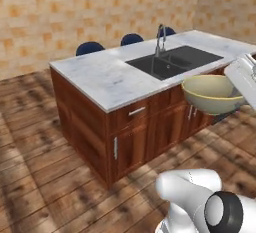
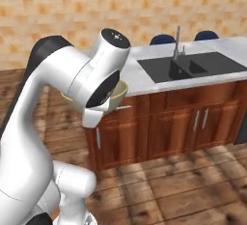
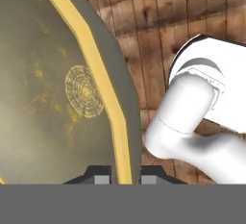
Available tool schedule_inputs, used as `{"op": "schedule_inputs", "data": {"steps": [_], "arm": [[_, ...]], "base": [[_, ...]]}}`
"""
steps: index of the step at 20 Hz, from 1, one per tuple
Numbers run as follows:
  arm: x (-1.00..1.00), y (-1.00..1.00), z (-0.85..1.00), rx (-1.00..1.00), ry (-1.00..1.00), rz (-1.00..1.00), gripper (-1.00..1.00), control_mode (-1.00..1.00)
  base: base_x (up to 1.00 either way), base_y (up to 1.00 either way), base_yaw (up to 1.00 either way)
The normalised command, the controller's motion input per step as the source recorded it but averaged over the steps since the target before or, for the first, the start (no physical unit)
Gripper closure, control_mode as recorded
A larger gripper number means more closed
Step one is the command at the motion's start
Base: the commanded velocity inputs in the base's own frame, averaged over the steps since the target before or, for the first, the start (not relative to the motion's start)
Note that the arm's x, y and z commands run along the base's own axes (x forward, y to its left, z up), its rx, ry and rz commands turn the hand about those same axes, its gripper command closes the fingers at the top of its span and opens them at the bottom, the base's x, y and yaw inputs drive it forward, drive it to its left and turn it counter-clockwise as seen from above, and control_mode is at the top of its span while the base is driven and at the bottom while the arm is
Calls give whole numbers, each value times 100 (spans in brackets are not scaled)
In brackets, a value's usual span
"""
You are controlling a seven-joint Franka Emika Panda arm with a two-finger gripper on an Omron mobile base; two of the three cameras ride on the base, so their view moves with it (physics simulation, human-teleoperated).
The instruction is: Pick up the bowls from the cabinet and place each bowl in front of a stool on the dining counter.
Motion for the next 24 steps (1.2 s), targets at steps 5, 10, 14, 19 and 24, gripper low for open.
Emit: {"op": "schedule_inputs", "data": {"steps": [5,10,14,19,24], "arm": [[0,0,0,0,0,0,100,100],[0,0,0,0,0,0,100,100],[0,0,0,0,0,0,100,100],[0,0,0,0,0,0,100,100],[0,0,0,0,0,0,100,100]], "base": [[100,100,21],[59,100,17],[22,100,13],[95,100,-2],[100,100,-25]]}}
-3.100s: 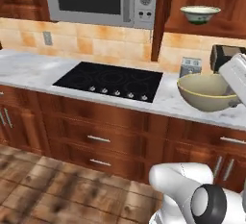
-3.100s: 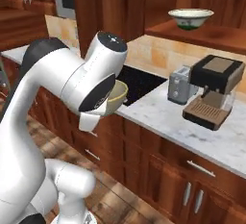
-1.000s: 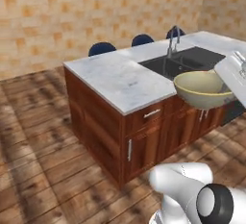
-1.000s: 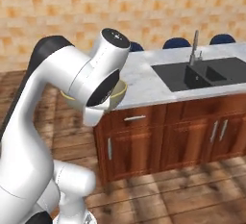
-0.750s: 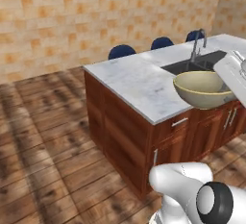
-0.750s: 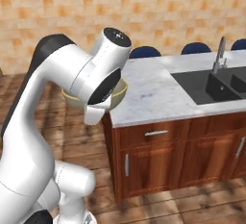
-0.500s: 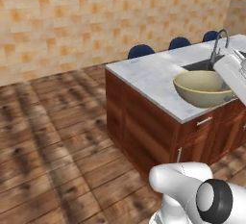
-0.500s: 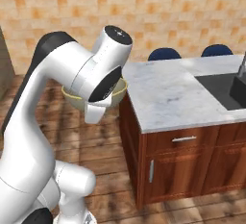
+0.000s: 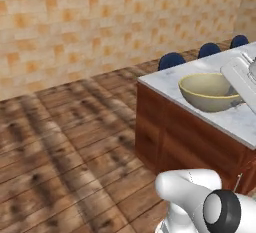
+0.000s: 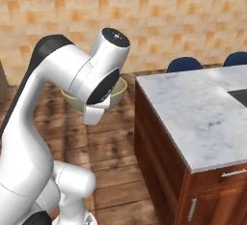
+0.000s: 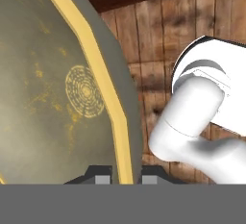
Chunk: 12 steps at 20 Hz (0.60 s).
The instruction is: Pick up the bowls from the cabinet and place each bowl in front of a stool on the dining counter.
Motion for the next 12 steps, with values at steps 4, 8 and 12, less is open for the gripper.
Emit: {"op": "schedule_inputs", "data": {"steps": [4,8,12], "arm": [[0,0,0,0,0,0,100,100],[0,0,0,0,0,0,100,100],[0,0,0,0,0,0,100,100]], "base": [[100,100,-30],[96,100,-52],[88,89,-66]]}}
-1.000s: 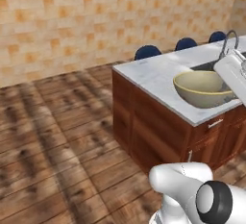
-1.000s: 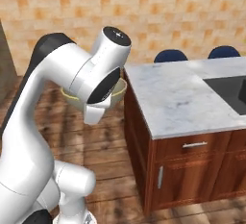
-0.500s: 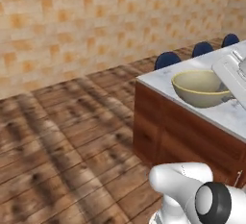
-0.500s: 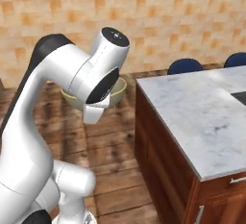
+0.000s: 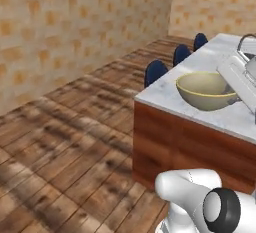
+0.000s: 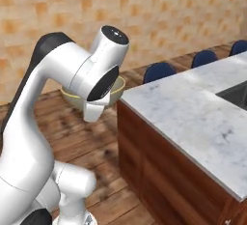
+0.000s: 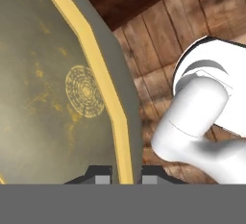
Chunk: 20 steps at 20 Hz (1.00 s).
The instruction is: Pick up the bowls from the cabinet and place each bowl in front of a stool on the dining counter.
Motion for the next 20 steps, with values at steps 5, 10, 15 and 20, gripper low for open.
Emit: {"op": "schedule_inputs", "data": {"steps": [5,10,15,20], "arm": [[0,0,0,0,0,0,100,100],[0,0,0,0,0,0,100,100],[0,0,0,0,0,0,100,100],[0,0,0,0,0,0,100,100]], "base": [[78,88,-68],[51,95,-68],[-1,100,-65],[-10,100,-66]]}}
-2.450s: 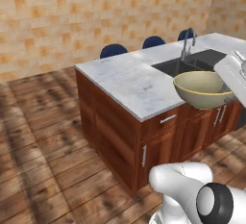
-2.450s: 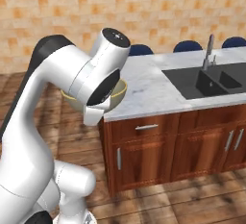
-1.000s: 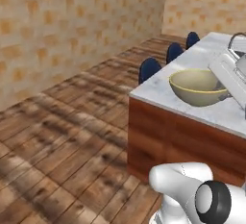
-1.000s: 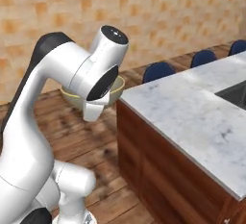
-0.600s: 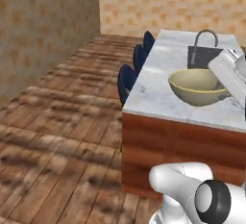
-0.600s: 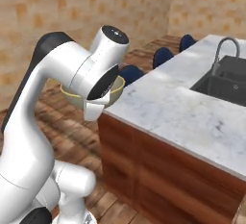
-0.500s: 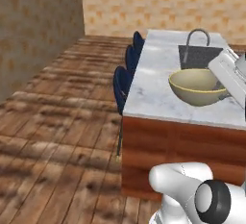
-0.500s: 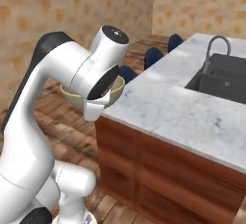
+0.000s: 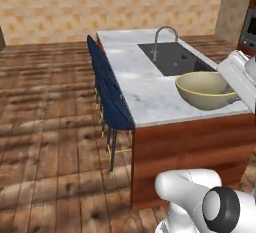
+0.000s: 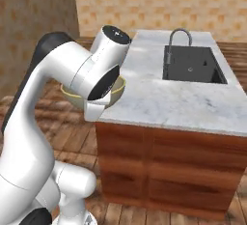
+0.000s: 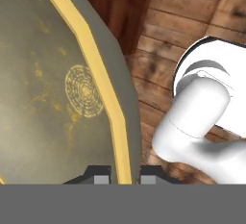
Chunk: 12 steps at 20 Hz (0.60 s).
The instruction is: Pick up the bowls from the cabinet and place each bowl in front of a stool on the dining counter.
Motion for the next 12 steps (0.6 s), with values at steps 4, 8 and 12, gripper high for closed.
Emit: {"op": "schedule_inputs", "data": {"steps": [4,8,12], "arm": [[0,0,0,0,0,0,100,100],[0,0,0,0,0,0,100,100],[0,0,0,0,0,0,100,100]], "base": [[-30,100,-64],[-31,100,-60],[-13,100,-55]]}}
